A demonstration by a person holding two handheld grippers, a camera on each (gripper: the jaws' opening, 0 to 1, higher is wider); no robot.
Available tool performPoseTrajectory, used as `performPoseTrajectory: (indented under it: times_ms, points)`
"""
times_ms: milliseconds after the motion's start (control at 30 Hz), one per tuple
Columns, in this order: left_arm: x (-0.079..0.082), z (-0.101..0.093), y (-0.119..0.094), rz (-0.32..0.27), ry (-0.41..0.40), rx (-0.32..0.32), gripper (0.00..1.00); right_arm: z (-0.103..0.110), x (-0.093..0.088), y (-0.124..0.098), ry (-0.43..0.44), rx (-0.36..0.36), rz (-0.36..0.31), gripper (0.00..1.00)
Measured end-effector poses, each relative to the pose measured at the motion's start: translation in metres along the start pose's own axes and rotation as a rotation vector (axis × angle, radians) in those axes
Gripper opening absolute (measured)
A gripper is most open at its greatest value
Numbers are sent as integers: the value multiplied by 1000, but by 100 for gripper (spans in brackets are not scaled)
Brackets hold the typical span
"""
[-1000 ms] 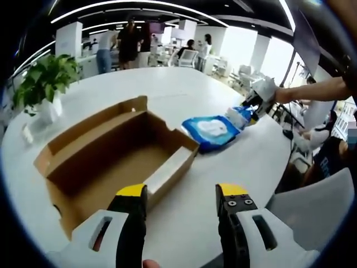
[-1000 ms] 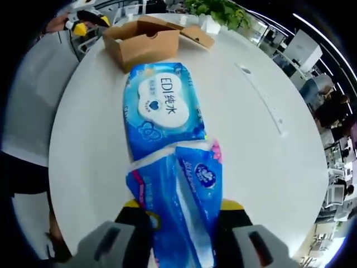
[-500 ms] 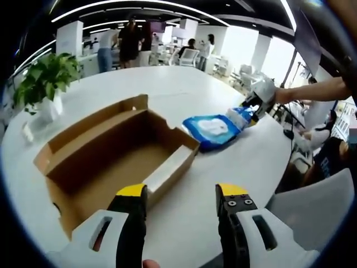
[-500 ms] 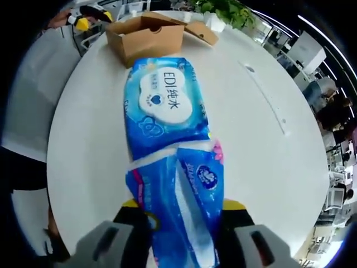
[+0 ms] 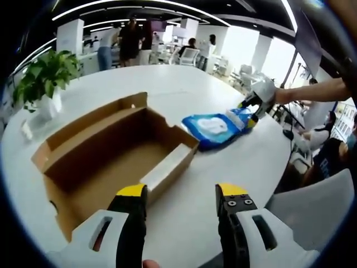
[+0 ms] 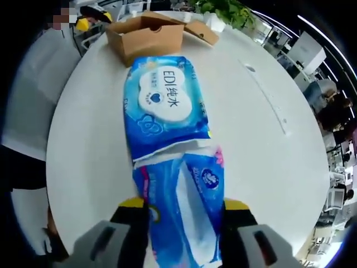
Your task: Operate the shoe box by opening the lid, removing the specified soft item, and placing it in the target area until the item is outside and the box remains undamaged.
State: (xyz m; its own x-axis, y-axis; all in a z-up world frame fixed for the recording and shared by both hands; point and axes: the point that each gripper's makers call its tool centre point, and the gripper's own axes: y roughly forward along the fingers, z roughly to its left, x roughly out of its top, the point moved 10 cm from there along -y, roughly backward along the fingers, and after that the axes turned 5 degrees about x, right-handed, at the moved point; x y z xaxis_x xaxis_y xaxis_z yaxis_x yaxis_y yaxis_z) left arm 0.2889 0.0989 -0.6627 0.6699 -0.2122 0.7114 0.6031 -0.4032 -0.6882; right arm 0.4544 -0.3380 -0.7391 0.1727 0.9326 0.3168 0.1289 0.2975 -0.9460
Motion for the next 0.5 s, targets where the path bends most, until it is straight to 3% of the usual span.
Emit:
performPoseTrajectory:
  times_ms: [500]
  points:
    - [1,0,-4,-7,6,-13,50,7,5,-12,13,-19,-12,48]
